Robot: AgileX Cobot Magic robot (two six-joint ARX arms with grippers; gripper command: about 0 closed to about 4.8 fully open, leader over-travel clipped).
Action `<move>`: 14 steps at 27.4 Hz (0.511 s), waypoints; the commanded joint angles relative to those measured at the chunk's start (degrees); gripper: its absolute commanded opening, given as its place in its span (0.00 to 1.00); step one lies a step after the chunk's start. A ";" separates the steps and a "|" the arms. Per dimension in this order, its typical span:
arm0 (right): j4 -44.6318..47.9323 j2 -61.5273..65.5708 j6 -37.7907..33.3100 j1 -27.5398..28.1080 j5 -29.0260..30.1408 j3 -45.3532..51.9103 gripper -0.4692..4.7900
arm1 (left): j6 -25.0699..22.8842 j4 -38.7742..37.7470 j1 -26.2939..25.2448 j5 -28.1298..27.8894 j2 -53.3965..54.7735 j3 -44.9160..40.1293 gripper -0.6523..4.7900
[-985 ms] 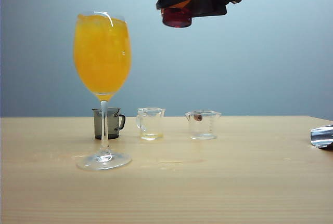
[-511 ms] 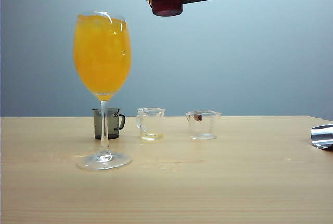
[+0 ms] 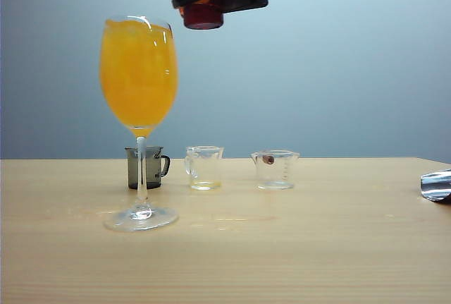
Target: Pick up the fourth measuring cup from the left, pour the grenadine inside into the goblet, and finally put the measuring cup back in its original place.
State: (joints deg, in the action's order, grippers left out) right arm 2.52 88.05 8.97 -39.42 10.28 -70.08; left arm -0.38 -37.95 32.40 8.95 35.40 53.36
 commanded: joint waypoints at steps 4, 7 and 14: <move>0.46 -0.17 5.14 -2.49 0.07 -0.33 0.17 | -0.02 0.85 -0.02 0.33 -0.09 0.20 0.11; 0.33 -0.15 6.56 -3.26 -0.33 -0.33 0.17 | -0.02 0.77 -0.02 0.33 -0.09 0.20 0.11; 0.22 0.00 11.65 -3.63 -1.84 -0.31 0.17 | -0.02 0.77 -0.02 0.33 -0.09 0.20 0.11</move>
State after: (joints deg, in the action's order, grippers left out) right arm 1.43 88.23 18.65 -42.85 8.82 -70.08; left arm -0.38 -37.95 32.40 8.95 35.40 53.36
